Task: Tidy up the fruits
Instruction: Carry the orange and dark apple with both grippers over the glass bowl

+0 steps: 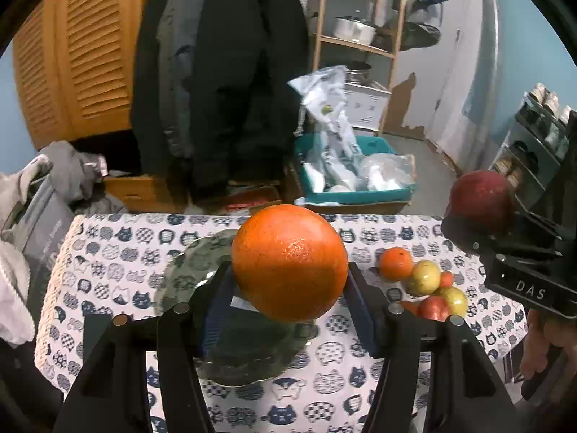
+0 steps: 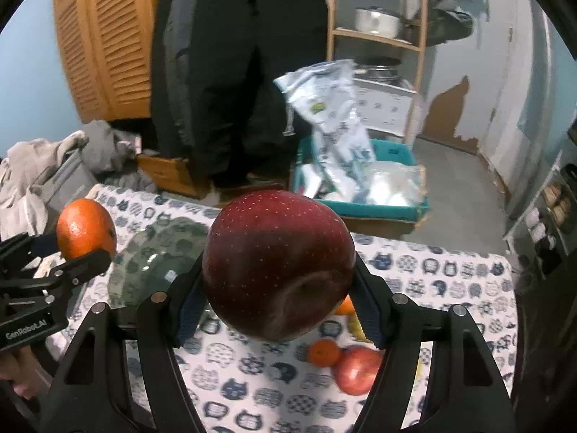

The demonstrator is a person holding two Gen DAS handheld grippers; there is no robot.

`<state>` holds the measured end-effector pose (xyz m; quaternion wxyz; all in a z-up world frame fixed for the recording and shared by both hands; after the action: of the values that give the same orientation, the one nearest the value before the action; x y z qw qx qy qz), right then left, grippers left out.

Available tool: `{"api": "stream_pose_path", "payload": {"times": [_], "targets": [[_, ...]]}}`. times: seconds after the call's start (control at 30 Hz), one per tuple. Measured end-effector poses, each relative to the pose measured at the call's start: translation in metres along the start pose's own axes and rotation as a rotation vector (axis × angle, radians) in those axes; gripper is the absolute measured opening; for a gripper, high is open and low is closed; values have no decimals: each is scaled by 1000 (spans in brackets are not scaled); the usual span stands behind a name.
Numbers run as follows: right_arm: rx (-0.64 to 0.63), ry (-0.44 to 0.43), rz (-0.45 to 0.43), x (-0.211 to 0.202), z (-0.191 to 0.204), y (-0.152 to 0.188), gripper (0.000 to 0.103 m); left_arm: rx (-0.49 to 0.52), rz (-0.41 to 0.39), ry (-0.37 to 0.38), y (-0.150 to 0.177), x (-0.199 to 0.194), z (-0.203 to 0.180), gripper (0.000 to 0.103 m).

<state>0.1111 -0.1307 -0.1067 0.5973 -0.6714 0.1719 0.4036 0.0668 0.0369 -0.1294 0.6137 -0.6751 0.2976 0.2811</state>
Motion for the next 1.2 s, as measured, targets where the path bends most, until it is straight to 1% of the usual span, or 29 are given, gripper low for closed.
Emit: {"api": "stream_pose_path", "payload": {"times": [0.23, 0.37, 0.6, 0.73, 0.9, 1.03, 1.2], "targets": [[-22, -66, 35, 28, 45, -10, 72, -38, 19, -52, 8, 8, 38, 62], [-42, -91, 59, 46, 68, -12, 72, -69, 63, -67, 18, 22, 62, 62], [-67, -131, 123, 82, 99, -9, 72, -103, 132, -97, 33, 49, 92, 62], [-67, -141, 159, 101, 108, -3, 72, -131, 167, -93, 40, 64, 102, 62], [-66, -141, 219, 128, 112, 10, 72, -169, 232, -93, 51, 88, 112, 62], [-50, -150, 257, 143, 110, 19, 72, -174, 272, -105, 60, 106, 116, 62], [-61, -153, 287, 157, 111, 27, 72, -186, 323, -87, 72, 127, 116, 62]]}}
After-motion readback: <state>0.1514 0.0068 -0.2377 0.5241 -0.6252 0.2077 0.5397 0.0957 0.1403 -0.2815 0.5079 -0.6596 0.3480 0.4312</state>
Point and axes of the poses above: each gripper's, at about its wrist camera, not at the fingertips, and x roughly the way its jaws point, z to its left, y to its underside, the point moved 3 cm from there along x, roughly the way its jaws point, and after that the axes turned 1 degree about z, right-handed, at the moved point
